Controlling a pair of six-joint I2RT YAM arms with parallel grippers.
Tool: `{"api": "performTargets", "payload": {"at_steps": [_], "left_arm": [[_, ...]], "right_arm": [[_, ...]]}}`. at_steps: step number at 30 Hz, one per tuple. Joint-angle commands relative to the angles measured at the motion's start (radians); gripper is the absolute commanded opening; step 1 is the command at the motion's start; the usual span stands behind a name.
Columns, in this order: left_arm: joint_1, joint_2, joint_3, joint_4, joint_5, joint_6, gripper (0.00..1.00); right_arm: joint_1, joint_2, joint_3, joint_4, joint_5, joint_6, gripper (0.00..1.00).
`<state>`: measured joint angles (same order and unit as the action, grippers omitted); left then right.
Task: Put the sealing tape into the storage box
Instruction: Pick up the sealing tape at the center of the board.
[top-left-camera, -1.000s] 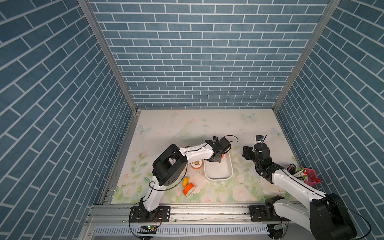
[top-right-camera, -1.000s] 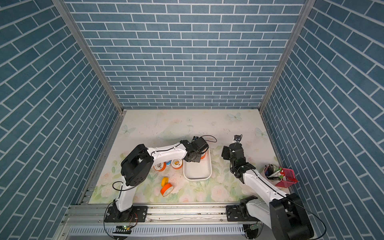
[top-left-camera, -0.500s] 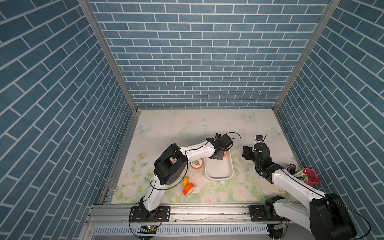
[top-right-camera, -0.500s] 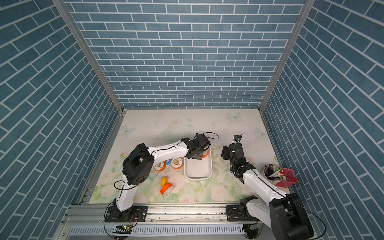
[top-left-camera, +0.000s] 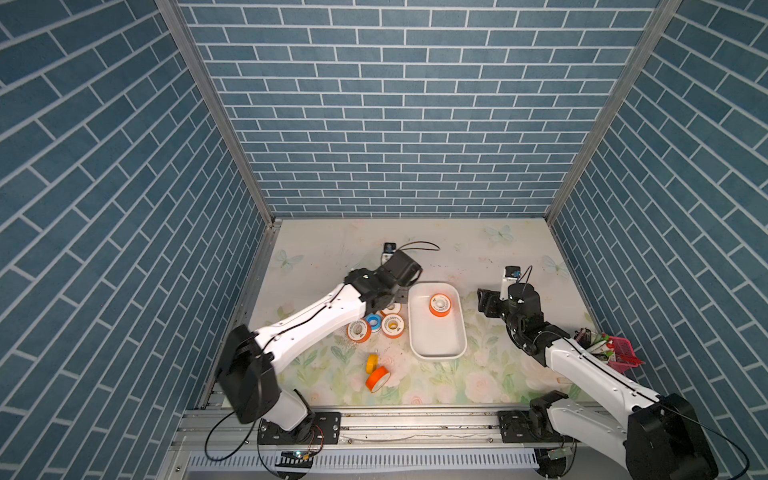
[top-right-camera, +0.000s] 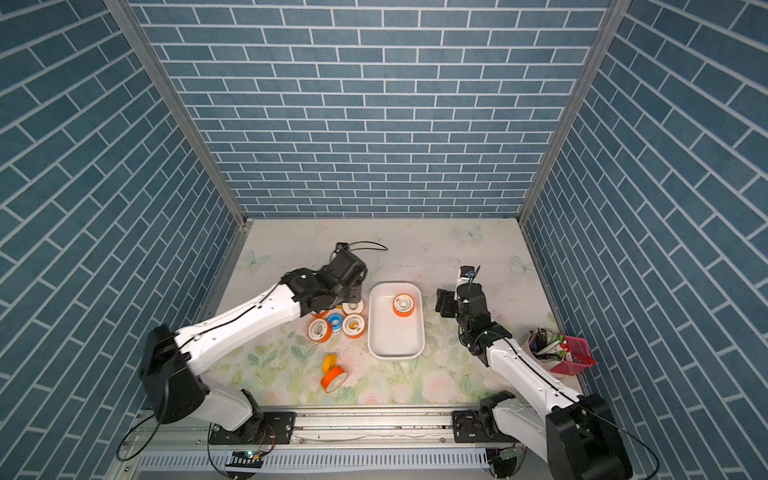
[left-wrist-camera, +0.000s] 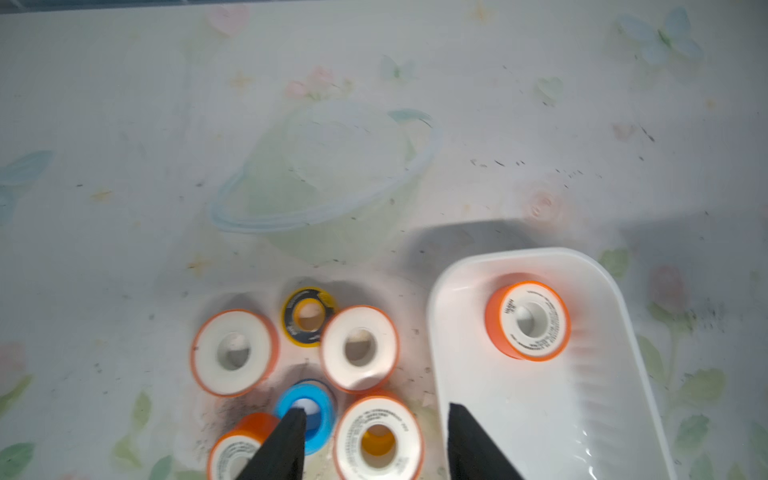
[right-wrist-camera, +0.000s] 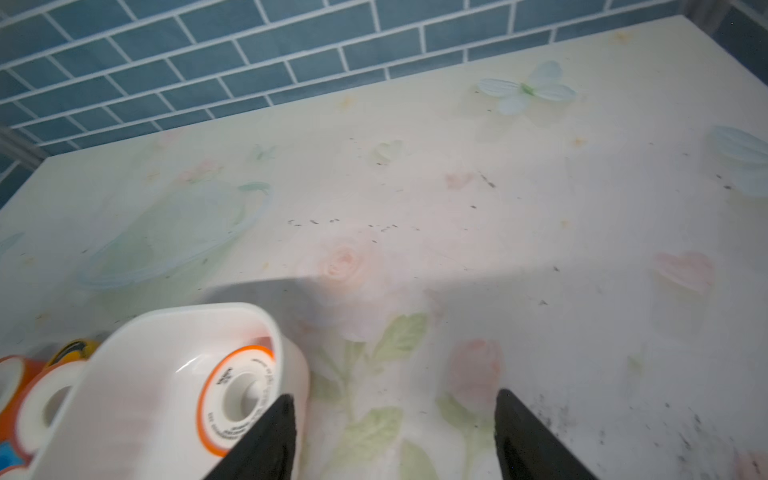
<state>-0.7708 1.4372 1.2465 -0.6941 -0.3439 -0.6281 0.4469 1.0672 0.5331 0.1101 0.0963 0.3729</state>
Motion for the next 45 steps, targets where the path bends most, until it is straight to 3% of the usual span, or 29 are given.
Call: {"api": "performTargets", "payload": {"at_steps": [1, 5, 10, 19, 24, 32, 45], "left_arm": [[0.098, -0.136, -0.128, -0.041, 0.000, 0.041, 0.65], [0.223, -0.264, -0.232, -0.050, 0.019, 0.086, 0.75], [0.284, -0.382, -0.320, -0.042, -0.001, 0.114, 1.00], [0.305, -0.489, -0.364, 0.041, 0.039, 0.152, 1.00], [0.307, -0.486, -0.369, 0.045, 0.043, 0.153, 1.00], [0.307, -0.456, -0.369, 0.042, 0.035, 0.148, 1.00], [0.307, -0.448, -0.369, 0.042, 0.037, 0.148, 1.00]], "right_arm": [[0.076, 0.070, 0.183, -0.080, -0.154, -0.096, 0.76], [0.174, 0.220, 0.378, -0.151, -0.280, -0.126, 0.80], [0.327, 0.514, 0.690, -0.345, -0.277, -0.199, 0.85], [0.427, 0.904, 1.088, -0.570, -0.277, -0.286, 0.94], [0.453, 1.061, 1.250, -0.700, -0.198, -0.314, 0.97], [0.460, 1.183, 1.356, -0.799, -0.165, -0.352, 0.98], [0.460, 1.235, 1.381, -0.873, -0.165, -0.370, 0.90]]}}
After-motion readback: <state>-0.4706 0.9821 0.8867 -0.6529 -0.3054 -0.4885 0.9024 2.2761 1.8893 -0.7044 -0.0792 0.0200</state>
